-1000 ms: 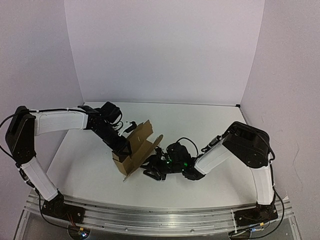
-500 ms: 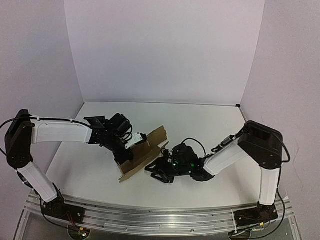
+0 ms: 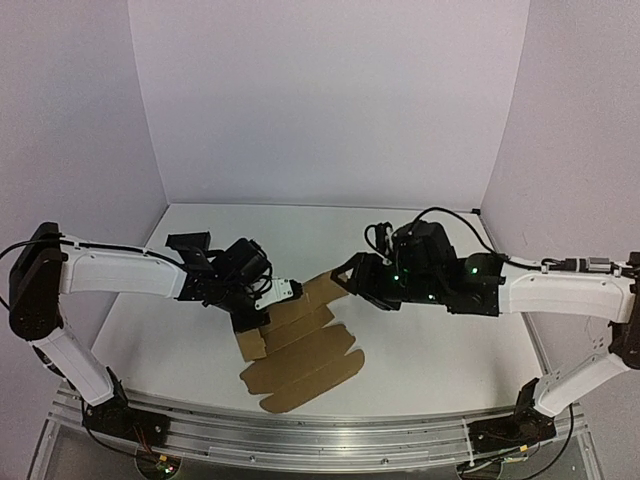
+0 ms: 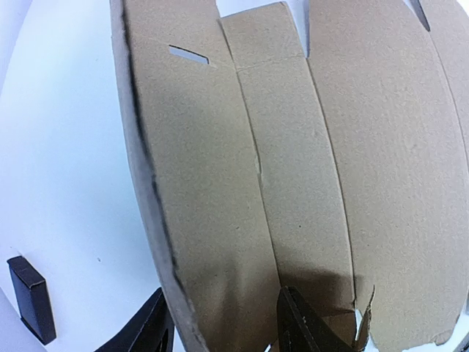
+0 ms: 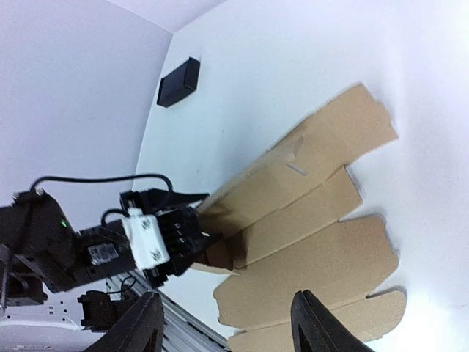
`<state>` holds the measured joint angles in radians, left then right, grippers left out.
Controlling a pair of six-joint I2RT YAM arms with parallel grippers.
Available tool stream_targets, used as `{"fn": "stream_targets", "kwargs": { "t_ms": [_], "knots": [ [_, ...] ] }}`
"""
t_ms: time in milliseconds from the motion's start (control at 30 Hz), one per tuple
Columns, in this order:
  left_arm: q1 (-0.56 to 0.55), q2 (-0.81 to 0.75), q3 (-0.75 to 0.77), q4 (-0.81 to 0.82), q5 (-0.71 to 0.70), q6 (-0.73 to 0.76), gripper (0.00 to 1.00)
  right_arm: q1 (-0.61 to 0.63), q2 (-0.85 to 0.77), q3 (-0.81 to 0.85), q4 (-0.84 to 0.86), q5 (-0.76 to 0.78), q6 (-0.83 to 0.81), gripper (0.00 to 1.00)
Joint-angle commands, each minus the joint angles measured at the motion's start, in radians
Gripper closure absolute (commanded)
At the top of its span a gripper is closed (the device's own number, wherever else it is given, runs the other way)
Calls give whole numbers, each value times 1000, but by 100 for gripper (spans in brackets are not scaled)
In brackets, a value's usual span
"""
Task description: Fold the paper box
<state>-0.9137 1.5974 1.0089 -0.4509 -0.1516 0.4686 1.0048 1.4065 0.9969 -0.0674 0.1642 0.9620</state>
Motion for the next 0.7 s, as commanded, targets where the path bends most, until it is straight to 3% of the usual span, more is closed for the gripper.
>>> {"fn": "stream_targets", "kwargs": {
  "t_ms": [0,167,300,500,667],
  "knots": [
    [-25,-7,-24,12,-24,31,51,-27,84,130,-150,81,-72,37],
    [-46,-9,-43,28,-42,38,51,-62,242,213,-137,12,142,36],
    [-55,-10,-55,39,-56,42,51,-62,358,283,-92,-76,193,36],
    [-81,-23,-108,100,-91,34,51,-59,406,237,44,-126,281,36],
    [-92,-27,-123,126,-104,27,51,-40,414,210,58,-144,311,37]
  ]
}}
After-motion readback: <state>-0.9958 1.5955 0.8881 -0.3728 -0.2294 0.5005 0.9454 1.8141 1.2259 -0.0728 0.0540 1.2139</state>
